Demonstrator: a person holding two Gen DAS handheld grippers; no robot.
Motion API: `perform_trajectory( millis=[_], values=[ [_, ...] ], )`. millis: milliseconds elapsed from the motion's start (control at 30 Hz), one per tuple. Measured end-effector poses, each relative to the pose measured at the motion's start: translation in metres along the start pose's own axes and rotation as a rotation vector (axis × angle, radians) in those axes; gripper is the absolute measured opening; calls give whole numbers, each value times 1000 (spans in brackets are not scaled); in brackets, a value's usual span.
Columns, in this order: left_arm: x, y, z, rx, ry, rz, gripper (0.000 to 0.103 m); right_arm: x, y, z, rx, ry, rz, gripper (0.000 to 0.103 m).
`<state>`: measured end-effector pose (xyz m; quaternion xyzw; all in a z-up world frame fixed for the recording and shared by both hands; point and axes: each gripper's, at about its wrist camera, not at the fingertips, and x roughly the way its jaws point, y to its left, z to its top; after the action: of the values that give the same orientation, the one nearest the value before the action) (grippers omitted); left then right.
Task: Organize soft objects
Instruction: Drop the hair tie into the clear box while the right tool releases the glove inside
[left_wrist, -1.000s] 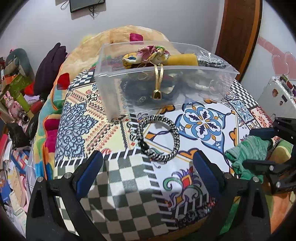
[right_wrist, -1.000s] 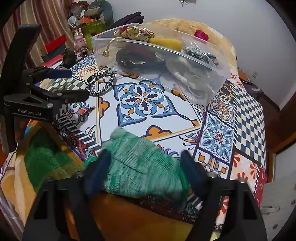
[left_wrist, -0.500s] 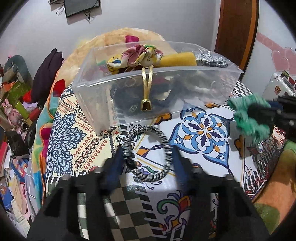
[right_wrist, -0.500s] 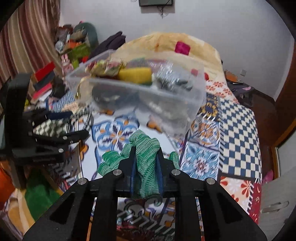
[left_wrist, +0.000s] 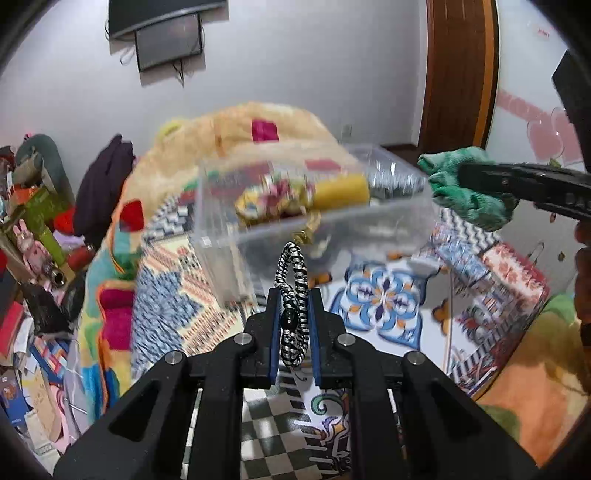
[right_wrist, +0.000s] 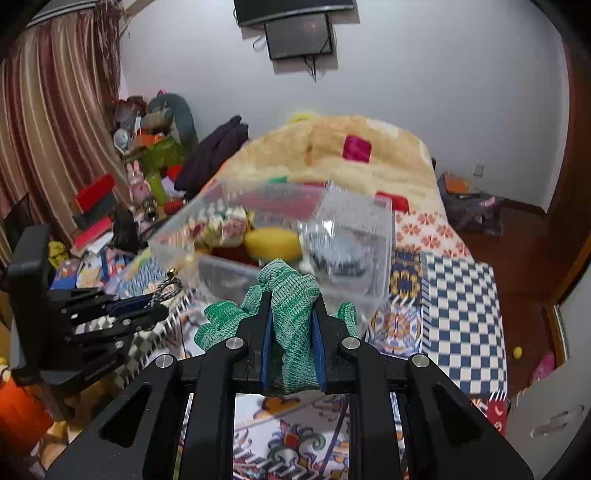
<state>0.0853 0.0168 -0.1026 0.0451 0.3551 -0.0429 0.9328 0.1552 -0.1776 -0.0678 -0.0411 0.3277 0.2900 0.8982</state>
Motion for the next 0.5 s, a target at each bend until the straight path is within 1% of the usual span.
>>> perform_trajectory(
  millis=[100, 267, 400, 500],
  values=[
    [-16, 7, 13, -13, -59, 6, 13, -6, 1, 11, 5, -43, 0, 17],
    [-28, 16, 35, -30, -136, 16, 13, -11, 6, 28, -2, -104, -5, 17],
    [-26, 22, 53, -30, -174, 30, 13, -7, 10, 41, -13, -133, -2, 17],
    [-13, 26, 61, -37, -169, 25, 13, 1, 13, 48, -26, -140, -5, 17]
  ],
)
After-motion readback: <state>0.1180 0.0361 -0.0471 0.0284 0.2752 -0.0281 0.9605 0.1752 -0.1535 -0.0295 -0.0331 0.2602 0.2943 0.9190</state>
